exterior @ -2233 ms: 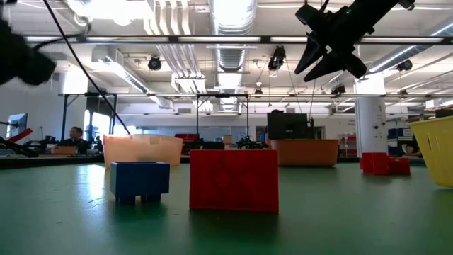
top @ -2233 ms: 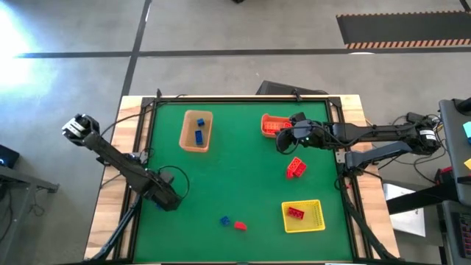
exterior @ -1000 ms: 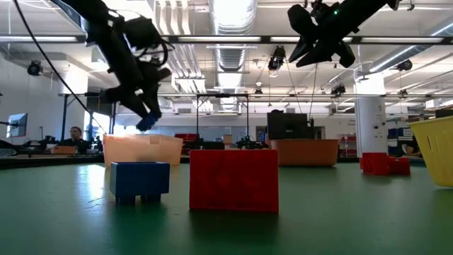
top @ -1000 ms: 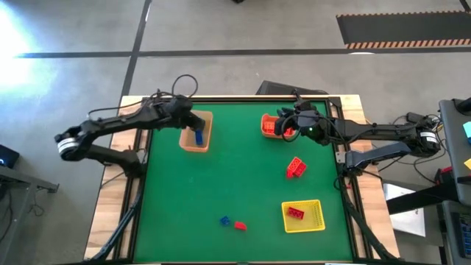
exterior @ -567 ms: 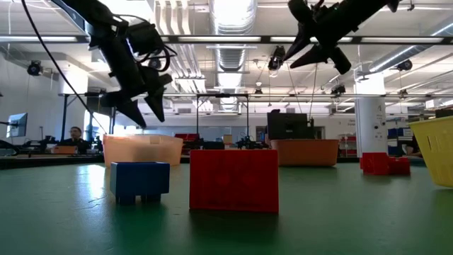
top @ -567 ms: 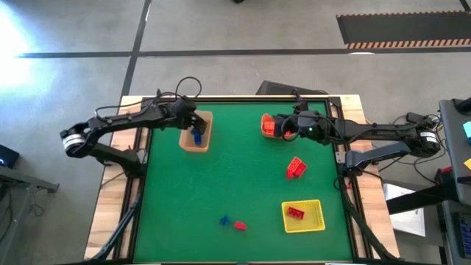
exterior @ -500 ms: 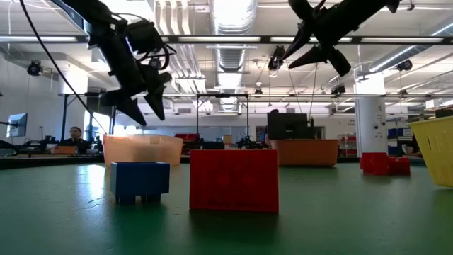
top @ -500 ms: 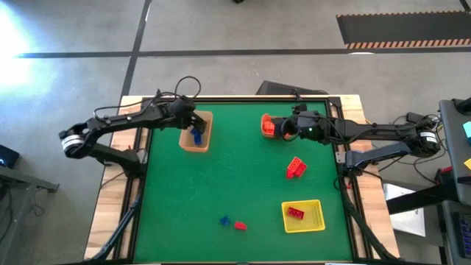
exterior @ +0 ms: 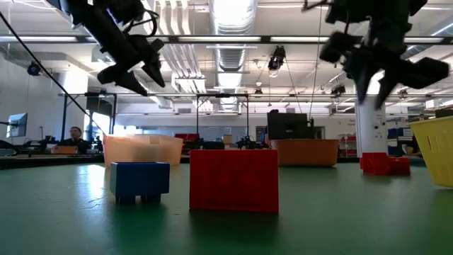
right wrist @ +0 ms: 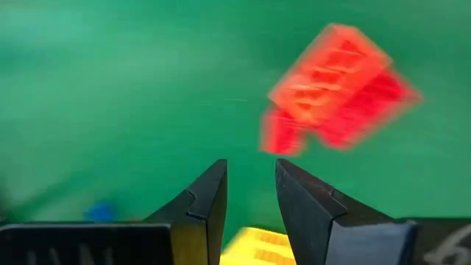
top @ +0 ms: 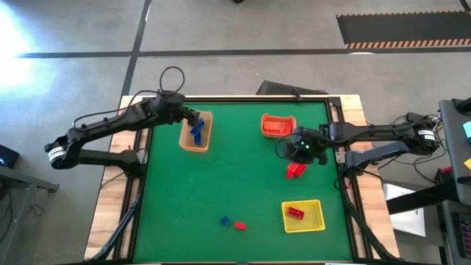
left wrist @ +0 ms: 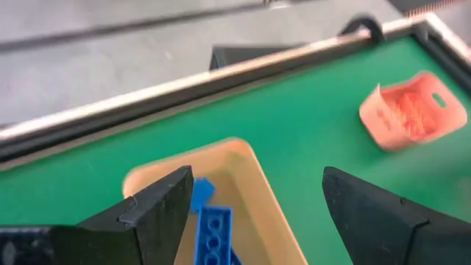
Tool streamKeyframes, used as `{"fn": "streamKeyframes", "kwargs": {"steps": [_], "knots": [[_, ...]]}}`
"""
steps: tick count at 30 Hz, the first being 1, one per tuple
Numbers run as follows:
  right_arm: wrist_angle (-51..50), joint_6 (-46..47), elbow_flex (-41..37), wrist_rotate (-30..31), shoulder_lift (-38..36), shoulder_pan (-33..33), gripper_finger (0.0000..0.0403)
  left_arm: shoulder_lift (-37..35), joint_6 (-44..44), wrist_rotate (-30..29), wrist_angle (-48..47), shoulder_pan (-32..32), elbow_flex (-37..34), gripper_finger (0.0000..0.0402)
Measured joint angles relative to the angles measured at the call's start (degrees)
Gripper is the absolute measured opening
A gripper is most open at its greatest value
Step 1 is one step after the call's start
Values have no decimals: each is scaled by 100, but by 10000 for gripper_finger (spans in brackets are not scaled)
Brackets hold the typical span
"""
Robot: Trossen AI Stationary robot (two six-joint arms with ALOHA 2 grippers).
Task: Sort & place blocks by color
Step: Put the orange game piece into the right orange bin
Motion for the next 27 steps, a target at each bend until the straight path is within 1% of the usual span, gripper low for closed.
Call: {"fn": "streamKeyframes", "kwargs": {"steps": [3, 9, 12, 16, 20, 23, 27], "knots": [[-465, 88, 0, 3, 208, 32, 105, -70, -3, -79, 217, 2, -21, 285], [-290, 100, 0, -1, 699, 32, 108, -69, 107, -104, 642, 2, -21, 285], [-186, 23, 0, 82, 953, 12, 127, -65, 95, -105, 781, 4, -25, 286], [-188, -52, 0, 601, 1313, -115, 163, -65, 95, -105, 790, 2, -26, 286], [-74, -141, 0, 644, 1641, -249, 192, -65, 216, -105, 793, 11, -26, 286], [138, -209, 0, 768, 1889, -263, 206, -65, 357, -110, 797, 11, -26, 286], [641, -291, 0, 768, 2156, -261, 212, -65, 386, -114, 797, 11, -26, 286]]}}
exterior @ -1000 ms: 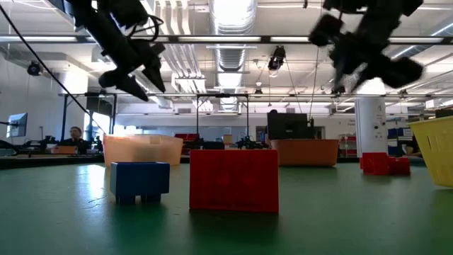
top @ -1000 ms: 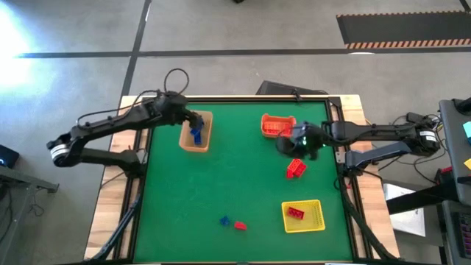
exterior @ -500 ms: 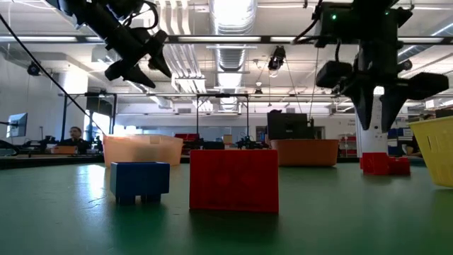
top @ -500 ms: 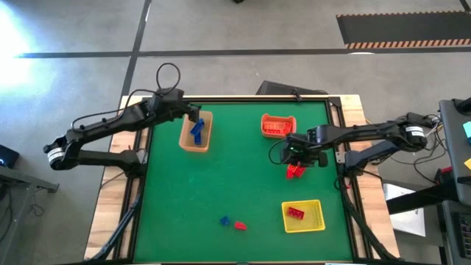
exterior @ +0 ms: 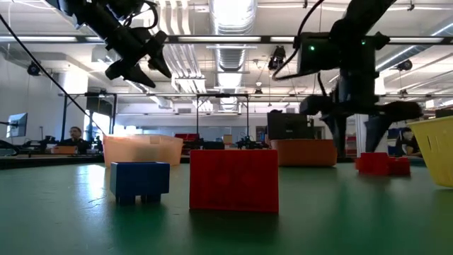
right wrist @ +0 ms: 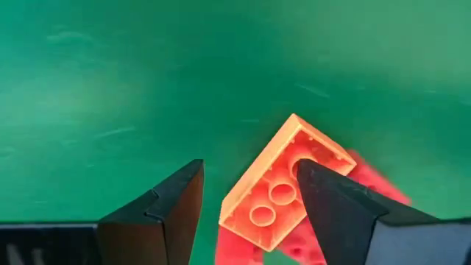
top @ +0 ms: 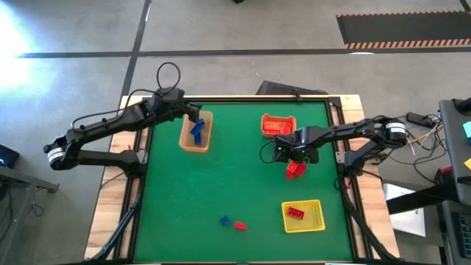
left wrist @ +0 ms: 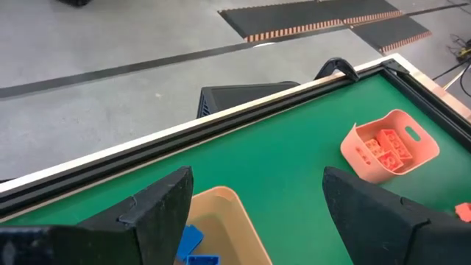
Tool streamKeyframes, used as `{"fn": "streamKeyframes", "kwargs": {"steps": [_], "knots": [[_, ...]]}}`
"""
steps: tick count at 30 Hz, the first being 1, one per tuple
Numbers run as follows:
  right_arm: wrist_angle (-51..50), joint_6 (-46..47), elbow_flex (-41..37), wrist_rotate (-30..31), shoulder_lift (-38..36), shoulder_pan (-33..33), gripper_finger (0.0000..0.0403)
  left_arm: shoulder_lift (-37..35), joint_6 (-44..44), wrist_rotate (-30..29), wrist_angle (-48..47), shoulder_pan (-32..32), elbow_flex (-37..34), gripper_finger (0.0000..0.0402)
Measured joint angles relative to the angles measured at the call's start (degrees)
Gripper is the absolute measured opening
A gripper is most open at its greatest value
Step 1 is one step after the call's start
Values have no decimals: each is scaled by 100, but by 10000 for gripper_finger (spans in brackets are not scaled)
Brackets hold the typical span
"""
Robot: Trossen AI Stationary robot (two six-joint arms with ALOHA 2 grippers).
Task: Sort & place blocks by color
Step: Put the orange game piece into the right orange bin
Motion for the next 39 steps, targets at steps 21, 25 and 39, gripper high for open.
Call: {"fn": "streamKeyframes", "kwargs": {"steps": [21, 25, 39], "knots": [[875, 248, 13, -205, -180, -44, 210, 2, 4, -8, -2, 0, -9, 286], [950, 260, 13, -150, 55, -37, 210, 9, 4, -29, 9, 2, -13, 286], [1778, -469, 28, -17, 685, -98, 199, 9, 2, -35, 63, 2, -19, 286]]}}
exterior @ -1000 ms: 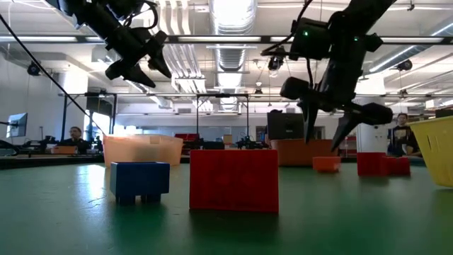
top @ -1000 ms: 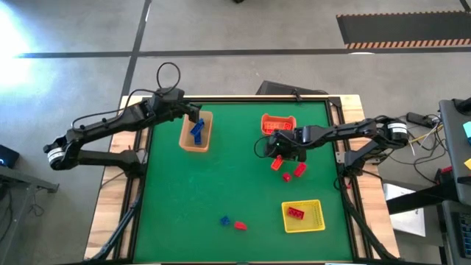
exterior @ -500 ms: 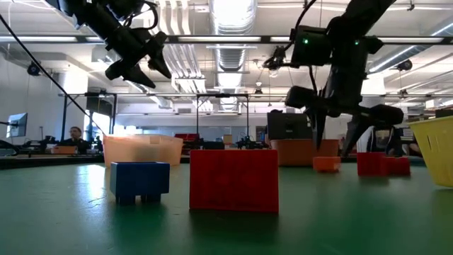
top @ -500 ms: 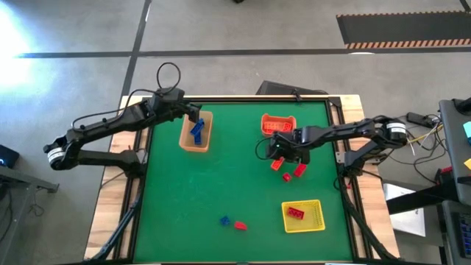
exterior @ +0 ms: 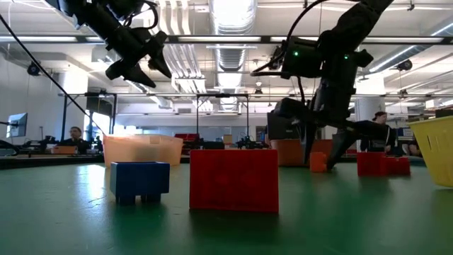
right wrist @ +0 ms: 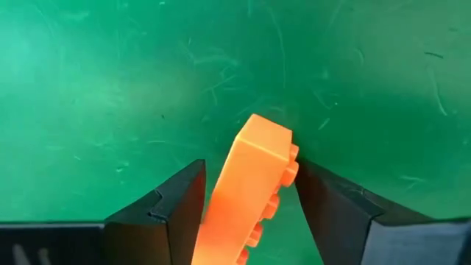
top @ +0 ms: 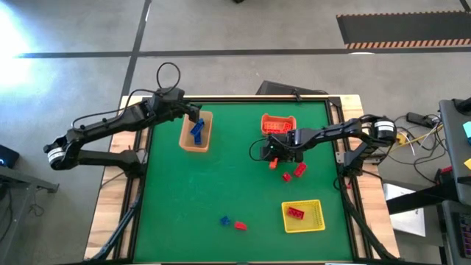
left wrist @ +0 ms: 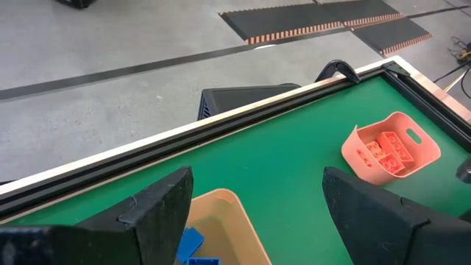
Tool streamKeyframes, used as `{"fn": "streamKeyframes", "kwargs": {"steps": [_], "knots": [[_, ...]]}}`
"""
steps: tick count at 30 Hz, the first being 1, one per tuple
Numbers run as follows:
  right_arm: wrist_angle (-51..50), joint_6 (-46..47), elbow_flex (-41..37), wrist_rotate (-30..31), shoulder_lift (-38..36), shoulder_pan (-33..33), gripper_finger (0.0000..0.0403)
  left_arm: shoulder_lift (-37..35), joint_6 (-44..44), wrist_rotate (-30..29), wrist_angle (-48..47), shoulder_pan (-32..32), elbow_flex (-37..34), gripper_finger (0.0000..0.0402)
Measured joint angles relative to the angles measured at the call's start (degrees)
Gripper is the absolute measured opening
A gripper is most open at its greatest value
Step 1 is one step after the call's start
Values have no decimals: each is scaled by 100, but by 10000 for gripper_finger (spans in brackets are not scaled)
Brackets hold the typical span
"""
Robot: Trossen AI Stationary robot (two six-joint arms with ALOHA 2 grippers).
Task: Sort & place blocks by color
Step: Put the orange game piece into the right orange bin
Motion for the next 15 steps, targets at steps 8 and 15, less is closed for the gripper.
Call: {"fn": "streamKeyframes", "kwargs": {"steps": [8, 15], "knots": [[63, -130, -9, 181, -152, -3, 108, 0, 0, -116, 42, 0, -2, 286], [42, -441, 3, 149, -262, -2, 82, 0, 0, -149, 45, 0, -5, 286]]}}
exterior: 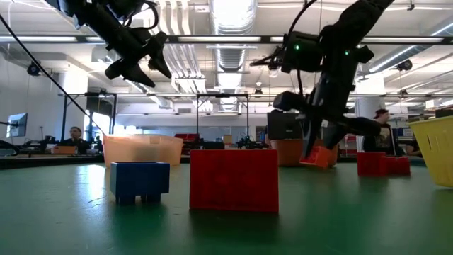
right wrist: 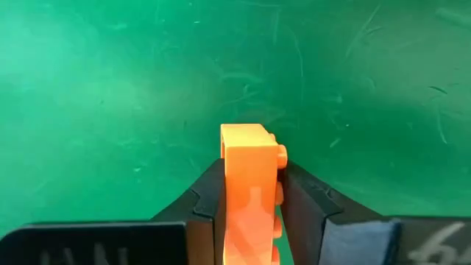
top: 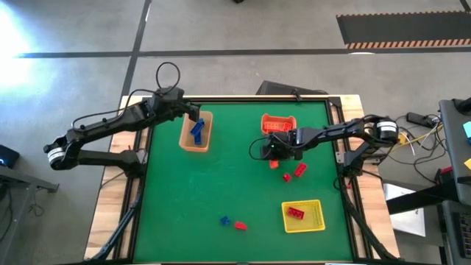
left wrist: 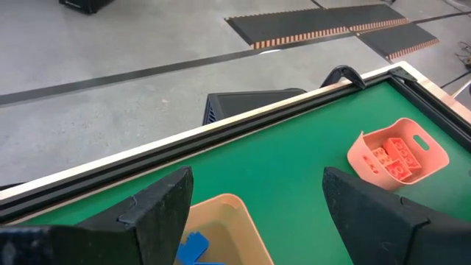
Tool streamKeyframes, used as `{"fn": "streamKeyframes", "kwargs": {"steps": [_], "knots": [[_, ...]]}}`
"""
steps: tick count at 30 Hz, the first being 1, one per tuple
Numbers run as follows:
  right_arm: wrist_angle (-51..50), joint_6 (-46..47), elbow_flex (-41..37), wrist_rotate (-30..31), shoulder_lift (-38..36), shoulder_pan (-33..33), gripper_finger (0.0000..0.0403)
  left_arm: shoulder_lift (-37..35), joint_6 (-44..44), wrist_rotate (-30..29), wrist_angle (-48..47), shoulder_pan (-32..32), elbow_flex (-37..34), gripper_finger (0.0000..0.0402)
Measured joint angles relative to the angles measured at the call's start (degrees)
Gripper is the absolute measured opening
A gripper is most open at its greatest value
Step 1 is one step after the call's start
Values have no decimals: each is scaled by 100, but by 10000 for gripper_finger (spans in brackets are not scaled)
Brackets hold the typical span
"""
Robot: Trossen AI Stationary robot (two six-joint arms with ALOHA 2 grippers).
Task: Sort & place blocks by color
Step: Put the orange game piece into the right orange bin, then put the red game piece into the yellow bin
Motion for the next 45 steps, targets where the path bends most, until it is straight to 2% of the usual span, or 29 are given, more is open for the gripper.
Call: {"fn": "streamKeyframes", "kwargs": {"steps": [5, 11, 14, 19, 23, 26, 36, 45], "knots": [[-233, -301, 355, 253, -491, -5, 82, 0, 0, 1, 1, 0, 0, 286], [-1151, -1181, 1134, 1593, -885, -455, 82, 0, 2, 2, 3, 0, -2, 286], [-1528, -1845, 1427, 1967, -855, -898, 82, 0, 22, 2, 3, 0, -2, 286], [-1963, -2698, 1630, 1979, -586, -1677, 82, 0, 179, 2, 18, 0, -2, 286], [-2028, -3033, 1648, 1950, -346, -2014, 82, 0, 190, 2, 23, 0, -2, 286], [-2021, -3072, 1608, 1948, -225, -2095, 86, 0, 192, 2, 21, 0, -2, 286], [-1991, -3056, 1494, 1928, 159, -2085, 141, 0, 195, 2, 14, 0, -2, 286], [-2076, -3054, 1752, 1911, 49, -2085, 173, -9, 150, 7, 8, -2, -2, 286]]}}
